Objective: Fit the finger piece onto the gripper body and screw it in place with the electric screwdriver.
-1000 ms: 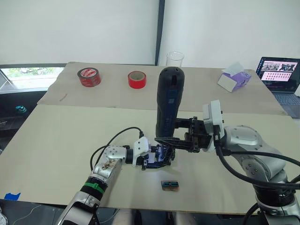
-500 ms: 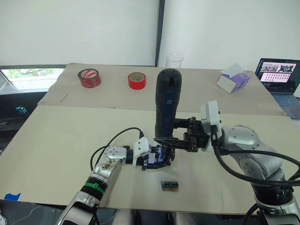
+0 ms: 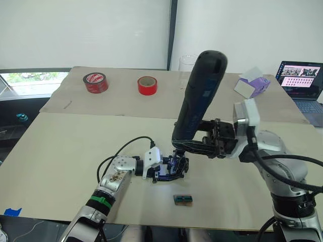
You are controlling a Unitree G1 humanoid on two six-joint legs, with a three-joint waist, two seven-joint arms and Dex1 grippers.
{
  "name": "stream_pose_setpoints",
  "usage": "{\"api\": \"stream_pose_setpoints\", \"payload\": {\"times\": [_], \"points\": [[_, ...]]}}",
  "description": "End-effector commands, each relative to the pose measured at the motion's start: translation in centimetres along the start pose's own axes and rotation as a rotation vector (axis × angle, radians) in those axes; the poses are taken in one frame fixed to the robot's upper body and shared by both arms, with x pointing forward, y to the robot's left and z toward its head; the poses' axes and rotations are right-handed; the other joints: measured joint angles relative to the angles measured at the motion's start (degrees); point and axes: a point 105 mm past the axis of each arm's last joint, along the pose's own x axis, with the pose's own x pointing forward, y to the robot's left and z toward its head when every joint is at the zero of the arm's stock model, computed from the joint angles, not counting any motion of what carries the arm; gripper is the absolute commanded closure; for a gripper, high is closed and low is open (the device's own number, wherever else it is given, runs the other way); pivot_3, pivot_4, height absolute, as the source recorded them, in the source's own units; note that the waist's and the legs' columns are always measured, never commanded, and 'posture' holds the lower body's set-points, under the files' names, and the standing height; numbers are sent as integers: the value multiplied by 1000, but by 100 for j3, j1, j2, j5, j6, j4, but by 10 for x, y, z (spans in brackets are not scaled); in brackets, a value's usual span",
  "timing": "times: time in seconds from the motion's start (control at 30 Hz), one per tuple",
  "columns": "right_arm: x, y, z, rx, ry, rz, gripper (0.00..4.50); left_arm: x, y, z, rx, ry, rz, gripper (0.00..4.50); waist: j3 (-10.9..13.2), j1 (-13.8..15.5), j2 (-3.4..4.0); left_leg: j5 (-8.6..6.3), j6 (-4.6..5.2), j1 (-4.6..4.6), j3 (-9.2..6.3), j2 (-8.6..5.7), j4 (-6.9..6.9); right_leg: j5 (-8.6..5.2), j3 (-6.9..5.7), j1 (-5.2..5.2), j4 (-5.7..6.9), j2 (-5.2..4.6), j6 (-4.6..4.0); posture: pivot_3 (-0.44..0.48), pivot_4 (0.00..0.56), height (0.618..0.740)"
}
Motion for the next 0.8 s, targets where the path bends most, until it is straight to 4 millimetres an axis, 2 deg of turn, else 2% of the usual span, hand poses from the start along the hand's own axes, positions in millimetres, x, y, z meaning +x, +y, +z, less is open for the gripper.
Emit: {"api": "stream_pose_setpoints", "payload": {"times": [0.03, 0.1, 0.23, 0.27, 0.37, 0.47, 0.53, 0.63, 0.8], "points": [[-2, 5, 24, -86, -42, 31, 2567, -3, -5, -21, -37, 85, -2, 2197, 0, -2, 0, 0, 0, 0, 0, 0, 0, 0, 0, -1, 1, -2, 0, 0, 150, 740], [-2, 5, 30, -102, -47, 33, 2567, -4, -4, -21, -33, 81, 4, 2197, 0, -4, 0, 0, -1, 1, -2, 0, -1, 0, -3, -1, 1, -2, 0, 0, 150, 740], [-4, 5, 45, -146, -64, 24, 2567, -11, -1, -20, -26, 66, 29, 279, 2, -8, 3, 0, -1, 0, -2, 0, -1, 0, -3, -2, 1, -3, 0, 0, 150, 740], [-5, 5, 50, -159, -67, 16, 2567, -14, -2, -19, -29, 60, 30, 27, 2, -8, 2, 0, -1, -1, -2, 0, -1, 0, -2, -4, 2, -4, 0, 0, 150, 740], [-17, 4, 60, -187, -49, -42, 2567, -35, 0, -19, -10, 42, 58, 27, 4, -29, 2, 1, -2, -1, -1, 2, -6, 0, -2, -7, 0, -3, -1, 0, 150, 740], [-38, 3, 60, -196, 20, -125, 2567, -61, -1, -20, 4, 32, 86, 27, 5, -41, 1, 3, -7, 2, -1, 6, -14, -4, -2, -10, 0, -2, -7, 0, 150, 740], [-65, 7, 54, -198, 107, -219, 2567, -92, -3, -22, -13, 34, 111, 27, 7, -29, -1, 5, -12, 0, -5, 8, -19, -8, -7, -11, 0, -3, -12, 0, 150, 740], [-88, 21, 40, -162, 180, -297, 2567, -121, -10, -22, -15, 42, 140, 27, 19, -32, 16, 5, -13, -3, -8, 9, -22, -16, -9, -15, 1, -4, -17, 0, 150, 740], [-101, 41, 20, -107, 206, -356, 2567, -133, -30, -23, -28, 62, 117, 27, 38, -13, 43, 3, -11, -2, -5, 7, -20, -42, -6, -11, 0, -20, 30, 0, 150, 740]]}}
